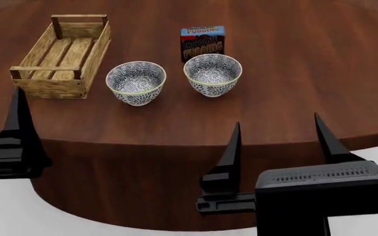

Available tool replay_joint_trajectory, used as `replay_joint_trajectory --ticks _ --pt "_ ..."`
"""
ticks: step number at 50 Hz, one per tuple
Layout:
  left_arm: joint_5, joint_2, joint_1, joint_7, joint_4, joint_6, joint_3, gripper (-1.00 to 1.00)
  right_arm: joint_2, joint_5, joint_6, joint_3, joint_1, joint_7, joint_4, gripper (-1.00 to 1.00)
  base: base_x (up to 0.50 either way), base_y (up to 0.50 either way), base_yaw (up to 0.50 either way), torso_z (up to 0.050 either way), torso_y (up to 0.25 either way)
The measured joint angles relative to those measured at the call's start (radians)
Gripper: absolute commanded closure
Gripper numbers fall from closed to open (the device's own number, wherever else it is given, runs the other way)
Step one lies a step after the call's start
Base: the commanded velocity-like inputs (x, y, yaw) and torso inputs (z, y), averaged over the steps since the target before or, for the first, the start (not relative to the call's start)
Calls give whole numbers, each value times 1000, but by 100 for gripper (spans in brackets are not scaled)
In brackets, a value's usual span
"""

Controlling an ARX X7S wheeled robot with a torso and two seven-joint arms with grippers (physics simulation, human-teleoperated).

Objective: Stack the left bowl on the right bowl and place them in the tray.

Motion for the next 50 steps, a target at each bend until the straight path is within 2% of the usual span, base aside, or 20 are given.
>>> replay_joint_trajectory --ticks 27,50 --pt "3 -33 -23 -58 27 -21 16 -100 9 15 110 -29 38 -2 -68 -100 67 500 0 0 0" --pt "20 -58 -16 -84 23 5 49 -100 38 2 109 -82 51 18 -53 -100 353 428 0 0 0"
